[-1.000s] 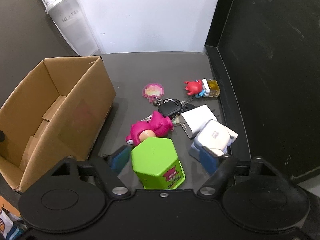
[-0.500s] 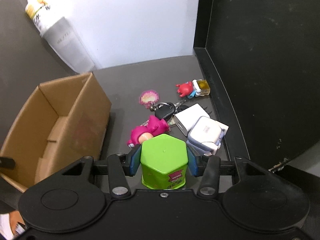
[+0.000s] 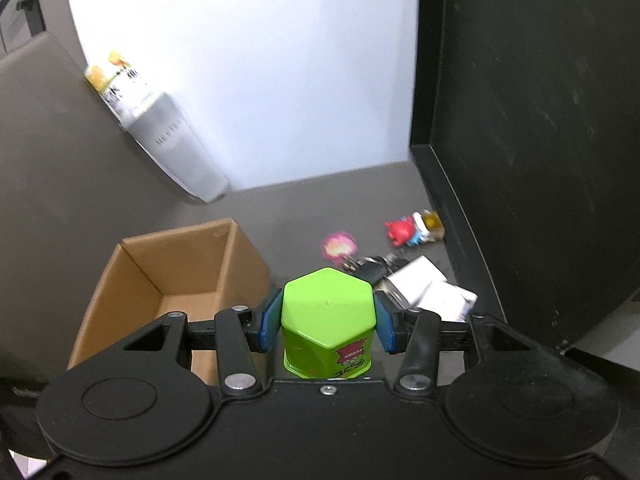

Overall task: Organize rigid objects
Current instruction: 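Lift the green container with the right gripper and carry it over the box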

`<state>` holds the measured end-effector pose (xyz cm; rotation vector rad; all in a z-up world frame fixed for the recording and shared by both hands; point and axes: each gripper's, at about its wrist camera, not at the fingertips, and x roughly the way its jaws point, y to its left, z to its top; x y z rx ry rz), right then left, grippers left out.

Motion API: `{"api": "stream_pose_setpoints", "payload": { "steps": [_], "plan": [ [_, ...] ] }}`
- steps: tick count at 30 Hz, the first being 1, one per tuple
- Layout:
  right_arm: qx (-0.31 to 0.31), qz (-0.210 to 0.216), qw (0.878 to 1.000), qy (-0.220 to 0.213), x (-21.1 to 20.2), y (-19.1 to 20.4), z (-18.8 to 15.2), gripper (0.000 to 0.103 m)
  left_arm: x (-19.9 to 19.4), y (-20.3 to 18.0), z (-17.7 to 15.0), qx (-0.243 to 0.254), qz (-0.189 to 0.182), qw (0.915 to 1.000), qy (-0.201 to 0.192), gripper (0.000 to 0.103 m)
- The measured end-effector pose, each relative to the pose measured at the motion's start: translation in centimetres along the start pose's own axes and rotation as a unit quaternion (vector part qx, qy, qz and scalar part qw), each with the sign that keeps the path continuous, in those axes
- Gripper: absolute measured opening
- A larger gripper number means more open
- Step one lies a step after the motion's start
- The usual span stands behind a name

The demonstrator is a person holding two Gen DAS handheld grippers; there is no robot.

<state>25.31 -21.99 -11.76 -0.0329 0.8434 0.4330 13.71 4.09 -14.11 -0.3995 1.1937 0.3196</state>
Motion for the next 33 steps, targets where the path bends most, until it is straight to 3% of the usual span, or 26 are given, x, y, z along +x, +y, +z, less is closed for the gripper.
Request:
{"api": "stream_pose_setpoints", "payload": {
  "steps": [11, 17, 33],
  "plan": [
    [0.0, 0.042, 0.999, -0.014, -0.8, 3.8, 2.2, 0.047, 0.9, -0.4, 1.3, 0.014, -0.013, 0.9998, 0.008, 0.011],
    [0.009, 0.051, 0.999, -0.011, -0.9, 5.1, 2.4, 0.047, 1.8, -0.4, 2.3, -0.004, -0.016, 0.9999, 0.0, 0.011],
    [0.032, 0.092, 0.995, 0.031, 3.0, 8.8, 2.8, 0.047, 3.2, -0.2, 1.8, -0.025, -0.031, 0.9985, -0.037, 0.012]
  ]
}}
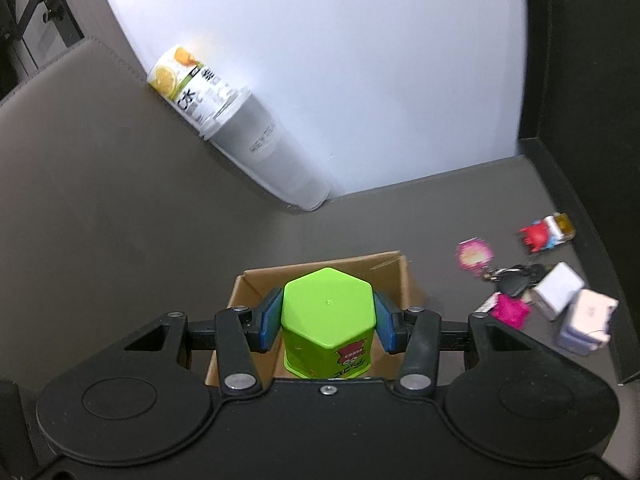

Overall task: Organize rigid objects
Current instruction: 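Lift the green container with the right gripper and carry it over the box, then lower the green container into the box and open the right gripper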

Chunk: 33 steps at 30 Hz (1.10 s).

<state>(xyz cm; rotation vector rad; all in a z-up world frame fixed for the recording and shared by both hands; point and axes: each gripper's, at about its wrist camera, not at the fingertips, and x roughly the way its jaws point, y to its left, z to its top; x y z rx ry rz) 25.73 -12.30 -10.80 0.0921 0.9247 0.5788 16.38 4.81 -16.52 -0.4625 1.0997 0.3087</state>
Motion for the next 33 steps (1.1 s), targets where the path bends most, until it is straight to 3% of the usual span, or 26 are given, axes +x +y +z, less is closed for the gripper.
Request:
{"api": "stream_pose_setpoints", "payload": {
  "steps": [16, 29, 33],
  "plan": [
    [-0.002, -0.014, 0.999, 0.048, 6.9, 2.6, -0.8, 0.047, -0.9, 0.9, -0.6, -0.007, -0.011, 0.9999, 0.006, 0.013],
    [-0.001, -0.028, 0.997, 0.073, 9.5, 3.0, -1.4, 0.047, -1.2, 1.1, -0.2, -0.012, -0.012, 0.9998, 0.013, 0.013],
    [0.019, -0.011, 0.998, 0.067, 8.7, 2.5, -1.4, 0.053, -1.2, 1.2, 0.0, -0.014, -0.01, 0.9997, 0.016, 0.013]
  ]
}}
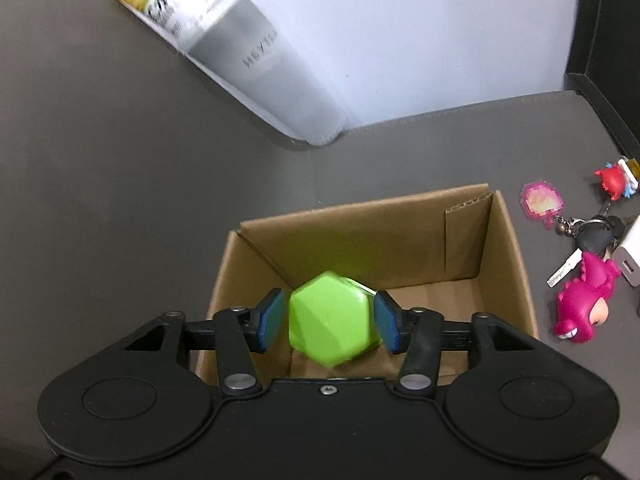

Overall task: Organize rigid objects
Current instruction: 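Lower the green container into the box and open the right gripper, then move the right gripper to the magenta figurine and close on it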

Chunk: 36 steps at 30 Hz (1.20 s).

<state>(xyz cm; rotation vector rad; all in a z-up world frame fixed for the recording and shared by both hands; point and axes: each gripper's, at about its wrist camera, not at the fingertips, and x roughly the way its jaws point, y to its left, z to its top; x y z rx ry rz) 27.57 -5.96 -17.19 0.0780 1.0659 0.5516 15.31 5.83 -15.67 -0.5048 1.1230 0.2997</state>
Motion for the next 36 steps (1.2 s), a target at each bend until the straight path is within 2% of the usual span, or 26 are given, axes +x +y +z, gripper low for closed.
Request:
{"api": "stream_pose_setpoints", "payload": {
  "steps": [6, 11, 14, 36],
  "plan": [
    [-0.003, 0.021, 1.0, -0.023, -2.8, -0.4, 0.2, 0.057, 0.2, -0.2, 0.1, -0.003, 0.006, 1.0, 0.001, 0.013],
    [0.008, 0.03, 0.998, -0.05, -5.6, -1.1, 0.3, 0.072, 0.3, -0.6, 0.2, -0.005, 0.014, 0.9999, 0.004, 0.013],
    [0.012, 0.028, 0.998, -0.062, -7.1, -1.5, 0.4, 0.077, 0.5, -0.8, 0.2, -0.005, 0.019, 0.9998, 0.004, 0.012],
    [0.026, -0.005, 0.995, -0.096, -12.1, -5.9, -0.3, 0.088, 0.7, -1.3, 0.3, -0.018, 0.039, 0.999, 0.009, 0.012]
  ]
}}
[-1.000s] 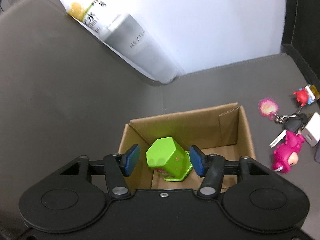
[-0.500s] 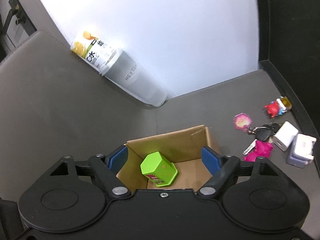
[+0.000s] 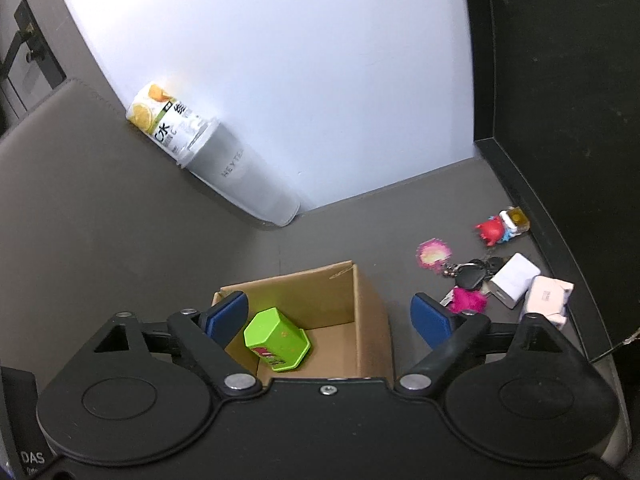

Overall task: Organize rigid objects
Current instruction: 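Move the right gripper to the magenta figurine and close on it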

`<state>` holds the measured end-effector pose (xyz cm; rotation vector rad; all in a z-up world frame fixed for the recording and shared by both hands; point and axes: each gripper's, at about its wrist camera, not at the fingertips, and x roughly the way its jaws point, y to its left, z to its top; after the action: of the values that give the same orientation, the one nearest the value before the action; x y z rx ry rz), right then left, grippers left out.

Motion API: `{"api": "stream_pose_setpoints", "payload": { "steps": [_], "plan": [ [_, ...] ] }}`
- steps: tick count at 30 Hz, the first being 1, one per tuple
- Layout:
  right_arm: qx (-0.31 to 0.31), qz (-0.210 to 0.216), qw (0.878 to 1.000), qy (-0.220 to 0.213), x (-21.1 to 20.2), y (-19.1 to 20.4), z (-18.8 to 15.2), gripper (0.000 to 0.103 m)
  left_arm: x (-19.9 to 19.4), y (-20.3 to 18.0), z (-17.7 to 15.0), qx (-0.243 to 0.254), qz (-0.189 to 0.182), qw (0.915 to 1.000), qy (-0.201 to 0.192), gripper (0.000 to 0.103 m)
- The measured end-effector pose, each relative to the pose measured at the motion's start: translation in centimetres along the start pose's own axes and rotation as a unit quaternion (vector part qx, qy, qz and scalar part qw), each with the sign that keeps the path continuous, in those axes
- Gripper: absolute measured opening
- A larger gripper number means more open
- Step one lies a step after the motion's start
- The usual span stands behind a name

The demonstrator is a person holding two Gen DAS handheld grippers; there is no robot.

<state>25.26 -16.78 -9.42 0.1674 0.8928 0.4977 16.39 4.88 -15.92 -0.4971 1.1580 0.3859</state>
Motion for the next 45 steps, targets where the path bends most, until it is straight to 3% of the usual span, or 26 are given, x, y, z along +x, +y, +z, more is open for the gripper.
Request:
{"api": "stream_pose_setpoints", "payload": {
  "steps": [18, 26, 45],
  "plan": [
    [0.06, -0.016, 0.998, -0.018, -1.1, -5.6, -0.1, 0.089, 0.1, 0.1, 0.3, -0.012, 0.012, 0.9998, -0.003, 0.012],
    [0.077, -0.036, 0.996, -0.005, -0.6, -8.5, -0.8, 0.089, 0.2, 0.1, 0.4, -0.012, 0.012, 0.9999, -0.003, 0.012],
    [0.093, -0.041, 0.995, 0.012, 3.0, -10.3, -2.7, 0.081, 0.2, 0.0, 0.2, -0.011, 0.011, 0.9999, -0.002, 0.012]
  ]
}}
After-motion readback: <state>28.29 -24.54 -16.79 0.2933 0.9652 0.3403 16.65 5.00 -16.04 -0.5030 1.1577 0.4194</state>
